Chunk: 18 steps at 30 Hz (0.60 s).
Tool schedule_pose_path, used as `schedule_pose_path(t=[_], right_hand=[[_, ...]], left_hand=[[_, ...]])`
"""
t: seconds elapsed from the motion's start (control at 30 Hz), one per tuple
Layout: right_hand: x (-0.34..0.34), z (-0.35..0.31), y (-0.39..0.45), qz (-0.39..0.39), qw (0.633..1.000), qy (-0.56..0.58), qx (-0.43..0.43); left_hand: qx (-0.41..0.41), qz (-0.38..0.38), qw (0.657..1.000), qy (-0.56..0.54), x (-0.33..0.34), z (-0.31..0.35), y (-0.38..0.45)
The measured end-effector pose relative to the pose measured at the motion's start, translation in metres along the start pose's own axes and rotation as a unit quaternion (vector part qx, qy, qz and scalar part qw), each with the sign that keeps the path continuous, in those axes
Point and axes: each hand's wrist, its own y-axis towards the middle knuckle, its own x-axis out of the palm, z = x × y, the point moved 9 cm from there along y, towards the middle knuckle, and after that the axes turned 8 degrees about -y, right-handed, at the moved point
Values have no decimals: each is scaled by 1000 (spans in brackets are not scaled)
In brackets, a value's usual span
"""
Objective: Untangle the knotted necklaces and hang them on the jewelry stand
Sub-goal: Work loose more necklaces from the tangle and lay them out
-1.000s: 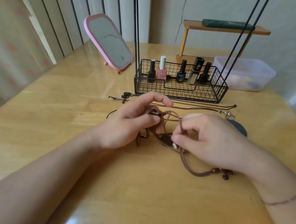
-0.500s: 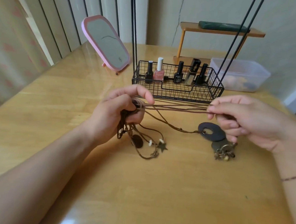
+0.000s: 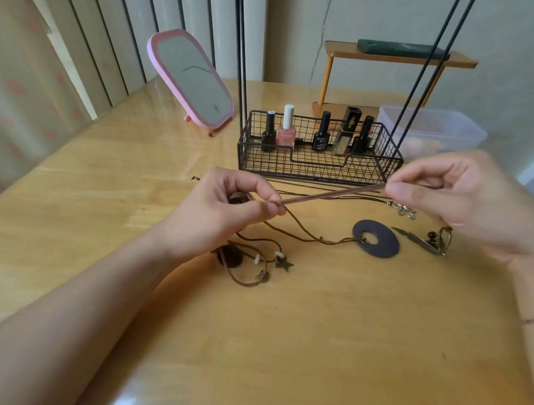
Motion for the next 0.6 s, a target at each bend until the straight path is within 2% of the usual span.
schedule_pose_path(t=[0.1, 0.17, 0.27, 0.4, 0.6], right_hand=[[-1, 9, 3, 40, 991, -125, 7], [1, 6, 4, 61, 984, -166, -12], [0, -7, 1, 84, 986, -134, -44], [3, -10, 1, 76, 990, -109, -57], [-2, -1, 3, 92, 989, -104, -44]], left_hand=[[6, 28, 999, 16, -5, 0, 0], [14, 60, 998, 16, -11, -1, 0], [59, 106, 993, 10, -21, 6, -2], [133, 109, 984, 48, -18, 21, -4], [144, 94, 979, 112, -14, 23, -6]])
